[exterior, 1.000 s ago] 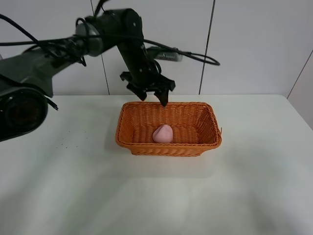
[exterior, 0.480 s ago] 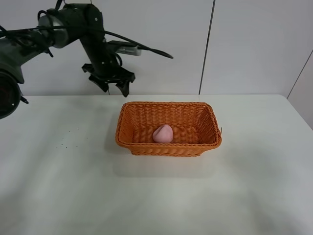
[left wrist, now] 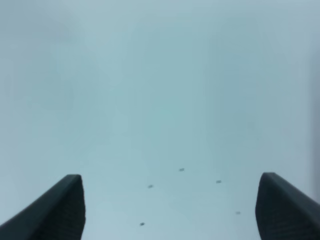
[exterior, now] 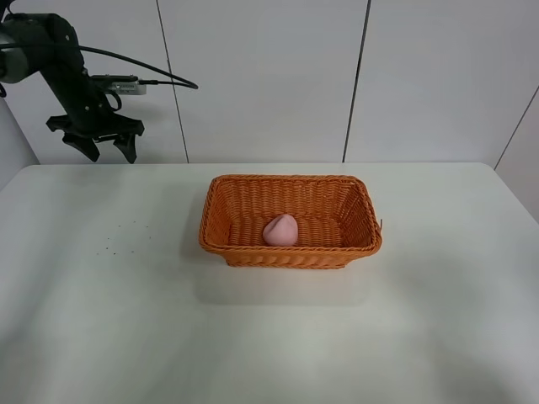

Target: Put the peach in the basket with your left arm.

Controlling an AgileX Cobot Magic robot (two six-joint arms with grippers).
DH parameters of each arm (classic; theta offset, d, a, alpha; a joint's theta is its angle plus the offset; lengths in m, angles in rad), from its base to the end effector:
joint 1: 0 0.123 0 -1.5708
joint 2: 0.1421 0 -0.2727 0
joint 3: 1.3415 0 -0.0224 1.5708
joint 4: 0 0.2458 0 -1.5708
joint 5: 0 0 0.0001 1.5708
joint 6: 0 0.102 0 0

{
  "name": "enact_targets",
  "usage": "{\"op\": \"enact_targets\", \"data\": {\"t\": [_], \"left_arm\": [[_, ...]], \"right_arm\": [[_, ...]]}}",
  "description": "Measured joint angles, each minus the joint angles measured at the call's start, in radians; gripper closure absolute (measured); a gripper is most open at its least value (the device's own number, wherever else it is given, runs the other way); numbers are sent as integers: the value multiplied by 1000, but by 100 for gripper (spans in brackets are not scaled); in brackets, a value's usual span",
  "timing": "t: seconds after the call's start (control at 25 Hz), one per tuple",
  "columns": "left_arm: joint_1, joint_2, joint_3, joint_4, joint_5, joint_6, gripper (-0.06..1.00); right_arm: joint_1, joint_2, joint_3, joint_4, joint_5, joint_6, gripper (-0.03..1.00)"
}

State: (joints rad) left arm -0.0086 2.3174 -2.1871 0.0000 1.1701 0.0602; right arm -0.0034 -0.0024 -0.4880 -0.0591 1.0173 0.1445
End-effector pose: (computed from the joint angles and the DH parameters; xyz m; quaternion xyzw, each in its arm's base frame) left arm 0.4938 -0.0042 0.2111 0.0338 0.9835 0.0046 0.1778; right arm 0.0158 -0.0052 0.2706 0.0627 0.8416 0.0083 0.5364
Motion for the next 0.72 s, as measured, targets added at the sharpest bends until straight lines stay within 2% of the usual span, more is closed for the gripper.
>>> {"op": "enact_targets", "data": {"t": [0.16, 0.4, 0.52, 0.72], "left_arm": [[9, -15, 38, -16, -1, -2, 13], [0, -132, 157, -86, -1, 0, 15], [-1, -231, 262, -90, -1, 0, 15], [-1, -443, 533, -92, -2, 0, 15]], "right_arm": [[0, 0, 0, 0, 0, 0, 27], [0, 0, 0, 0, 0, 0, 27], [0, 0, 0, 0, 0, 0, 27], [0, 0, 0, 0, 0, 0, 27]]}}
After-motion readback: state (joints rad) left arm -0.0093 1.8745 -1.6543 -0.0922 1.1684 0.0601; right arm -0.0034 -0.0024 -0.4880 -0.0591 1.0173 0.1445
